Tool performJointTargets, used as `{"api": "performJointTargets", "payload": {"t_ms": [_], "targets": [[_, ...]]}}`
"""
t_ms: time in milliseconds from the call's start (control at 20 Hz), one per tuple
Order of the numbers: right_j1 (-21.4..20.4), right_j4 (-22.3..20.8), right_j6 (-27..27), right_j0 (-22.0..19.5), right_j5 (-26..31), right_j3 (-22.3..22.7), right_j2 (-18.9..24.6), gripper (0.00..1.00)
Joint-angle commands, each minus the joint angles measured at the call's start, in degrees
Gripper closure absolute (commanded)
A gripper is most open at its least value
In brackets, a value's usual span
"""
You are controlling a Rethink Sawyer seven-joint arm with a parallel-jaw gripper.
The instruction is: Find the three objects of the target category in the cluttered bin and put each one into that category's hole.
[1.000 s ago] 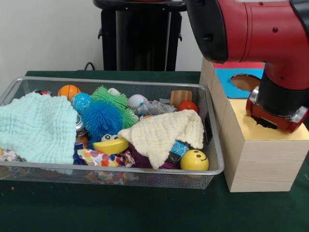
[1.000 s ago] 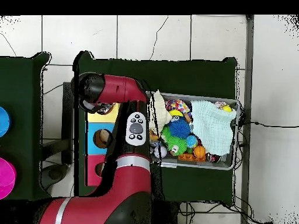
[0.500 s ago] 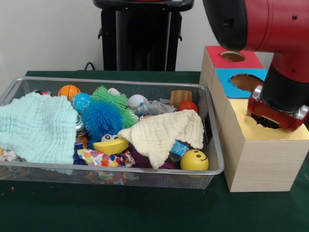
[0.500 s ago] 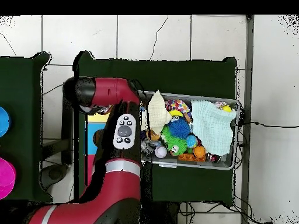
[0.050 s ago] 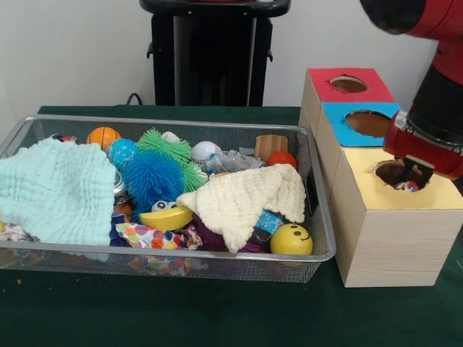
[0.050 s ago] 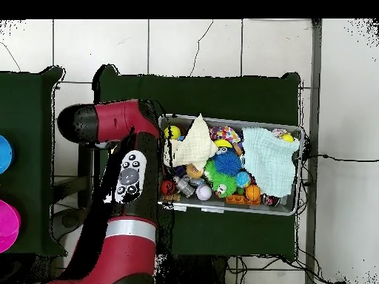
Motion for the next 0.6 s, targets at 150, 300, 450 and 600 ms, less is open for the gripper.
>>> {"api": "performJointTargets", "payload": {"t_ms": [150, 300, 450, 600], "targets": [[-5.7, -1.9, 2.0, -1.1, 3.2, 3.7, 0.6, 1.00], [-5.9, -2.2, 2.0, -1.2, 3.1, 3.6, 1.1, 1.00], [-5.2, -2.2, 2.1, -1.5, 1.9, 3.7, 1.4, 1.00], [-4.3, -2.2, 2.3, -1.6, 0.2, 4.1, 1.8, 1.00]]}}
